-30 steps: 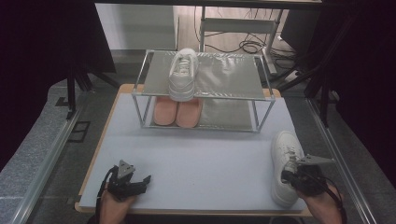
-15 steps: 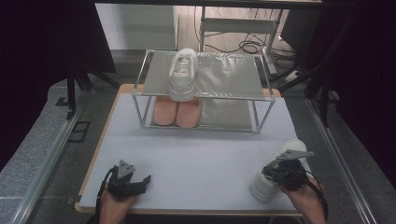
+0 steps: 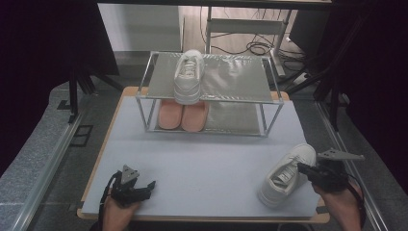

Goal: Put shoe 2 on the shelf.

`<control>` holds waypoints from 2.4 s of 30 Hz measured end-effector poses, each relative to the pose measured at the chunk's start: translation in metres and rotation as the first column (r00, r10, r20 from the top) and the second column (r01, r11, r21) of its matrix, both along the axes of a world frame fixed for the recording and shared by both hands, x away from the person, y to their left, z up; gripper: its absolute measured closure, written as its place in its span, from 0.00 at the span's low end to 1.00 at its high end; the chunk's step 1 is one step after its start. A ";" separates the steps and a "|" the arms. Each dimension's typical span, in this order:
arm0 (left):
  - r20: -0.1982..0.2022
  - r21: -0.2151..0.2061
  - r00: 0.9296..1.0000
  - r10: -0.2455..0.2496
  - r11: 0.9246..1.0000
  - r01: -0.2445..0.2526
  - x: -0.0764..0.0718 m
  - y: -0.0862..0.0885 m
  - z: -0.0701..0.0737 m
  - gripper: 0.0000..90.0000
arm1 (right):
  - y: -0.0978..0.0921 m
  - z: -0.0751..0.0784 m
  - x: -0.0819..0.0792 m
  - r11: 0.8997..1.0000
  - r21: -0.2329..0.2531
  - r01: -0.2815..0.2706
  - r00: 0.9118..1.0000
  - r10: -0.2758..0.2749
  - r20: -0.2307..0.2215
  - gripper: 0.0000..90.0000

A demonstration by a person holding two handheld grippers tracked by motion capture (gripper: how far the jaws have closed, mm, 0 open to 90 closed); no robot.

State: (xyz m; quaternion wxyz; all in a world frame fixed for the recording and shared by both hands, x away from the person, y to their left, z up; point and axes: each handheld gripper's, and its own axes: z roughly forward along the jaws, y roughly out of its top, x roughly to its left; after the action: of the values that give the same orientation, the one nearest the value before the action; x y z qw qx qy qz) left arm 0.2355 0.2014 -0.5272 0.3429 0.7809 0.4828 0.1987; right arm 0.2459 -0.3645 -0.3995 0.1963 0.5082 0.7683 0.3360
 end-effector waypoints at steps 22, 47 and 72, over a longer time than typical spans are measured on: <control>-0.001 0.001 1.000 0.001 1.000 -0.001 0.000 0.000 0.000 0.21 | -0.052 -0.060 0.027 0.981 -0.033 0.190 0.981 -0.191 -0.041 1.00; -0.001 0.001 1.000 0.000 1.000 0.000 0.000 0.000 0.000 0.21 | 0.021 -0.074 0.047 0.999 0.022 0.025 0.997 -0.023 -0.071 1.00; 0.000 0.001 1.000 0.000 1.000 0.000 0.000 0.000 0.000 0.21 | 0.118 -0.076 0.082 0.979 0.053 -0.199 0.974 0.204 -0.099 1.00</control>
State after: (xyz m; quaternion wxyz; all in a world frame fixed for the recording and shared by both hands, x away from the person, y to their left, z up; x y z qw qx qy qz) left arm 0.2357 0.2015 -0.5272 0.3425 0.7811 0.4828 0.1987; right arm 0.3276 -0.2466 -0.4754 0.1102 0.4485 0.8177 0.3435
